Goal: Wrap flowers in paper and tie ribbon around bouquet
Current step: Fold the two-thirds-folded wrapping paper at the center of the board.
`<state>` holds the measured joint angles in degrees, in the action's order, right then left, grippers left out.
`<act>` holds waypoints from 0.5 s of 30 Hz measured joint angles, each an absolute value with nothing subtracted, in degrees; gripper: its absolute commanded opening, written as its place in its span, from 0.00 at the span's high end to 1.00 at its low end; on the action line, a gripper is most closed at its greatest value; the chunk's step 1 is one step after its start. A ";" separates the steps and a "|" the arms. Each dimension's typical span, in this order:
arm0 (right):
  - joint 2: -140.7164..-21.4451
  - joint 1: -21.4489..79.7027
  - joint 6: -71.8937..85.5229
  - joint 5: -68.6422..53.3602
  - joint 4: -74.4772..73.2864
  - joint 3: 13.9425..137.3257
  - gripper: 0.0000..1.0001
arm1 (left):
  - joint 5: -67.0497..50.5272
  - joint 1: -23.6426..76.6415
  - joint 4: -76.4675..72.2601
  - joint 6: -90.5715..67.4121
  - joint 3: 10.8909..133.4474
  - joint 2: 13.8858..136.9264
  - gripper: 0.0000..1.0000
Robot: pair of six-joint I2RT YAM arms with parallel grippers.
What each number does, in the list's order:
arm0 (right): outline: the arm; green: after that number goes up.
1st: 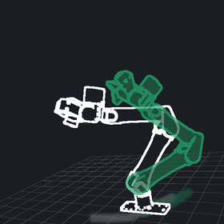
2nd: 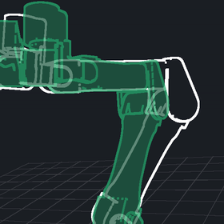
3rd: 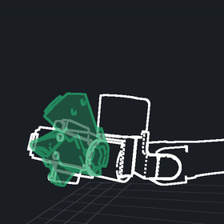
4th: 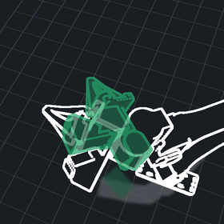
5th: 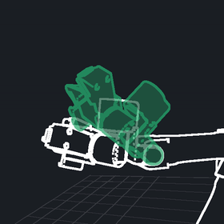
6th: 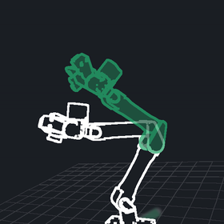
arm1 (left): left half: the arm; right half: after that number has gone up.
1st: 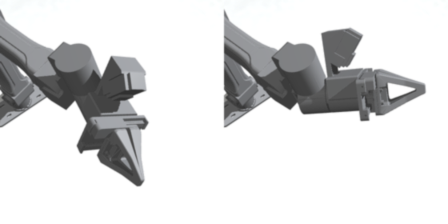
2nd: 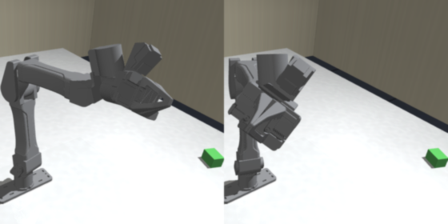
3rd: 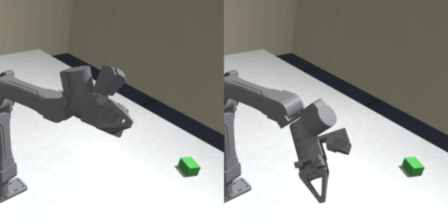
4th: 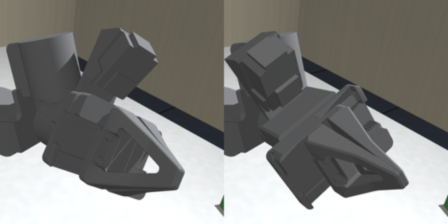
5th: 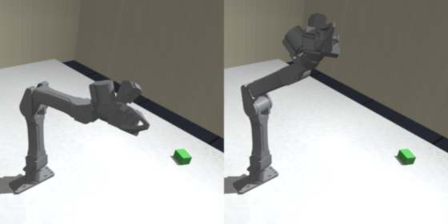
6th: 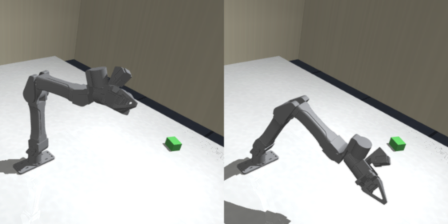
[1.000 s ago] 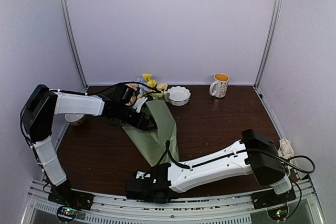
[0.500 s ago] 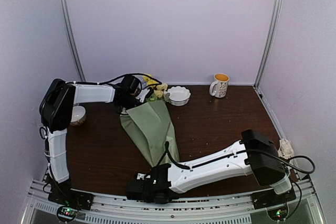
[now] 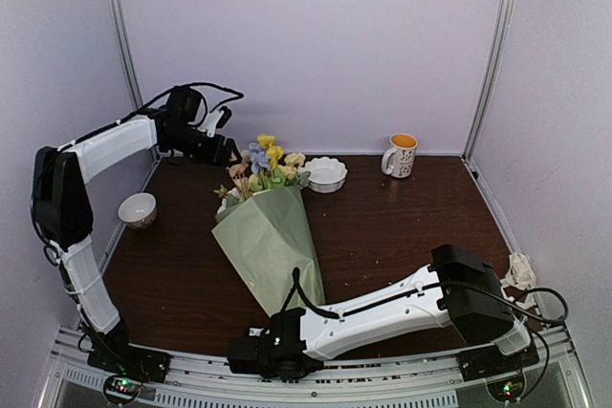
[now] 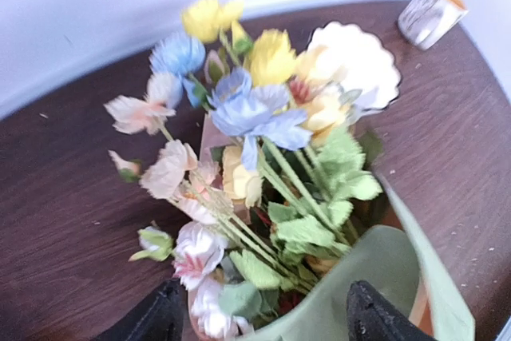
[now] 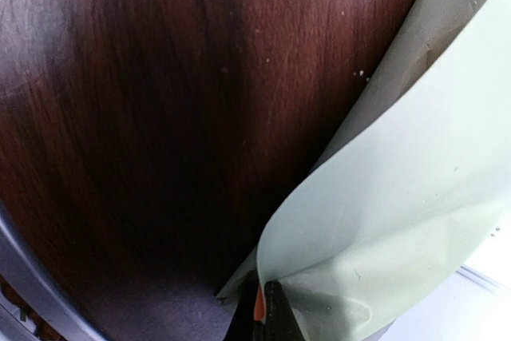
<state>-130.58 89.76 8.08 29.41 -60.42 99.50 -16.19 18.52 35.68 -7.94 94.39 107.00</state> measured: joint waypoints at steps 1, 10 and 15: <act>-130.63 89.76 7.99 29.41 -60.45 99.53 1.00 | -16.14 18.35 35.44 -7.97 92.99 103.98 0.26; -130.78 89.73 7.68 29.41 -60.64 99.83 1.00 | -27.97 18.52 11.70 -21.21 43.24 72.97 0.27; -130.87 89.73 7.66 29.43 -60.66 99.90 1.00 | -32.95 20.25 -6.00 -31.07 24.60 70.48 0.15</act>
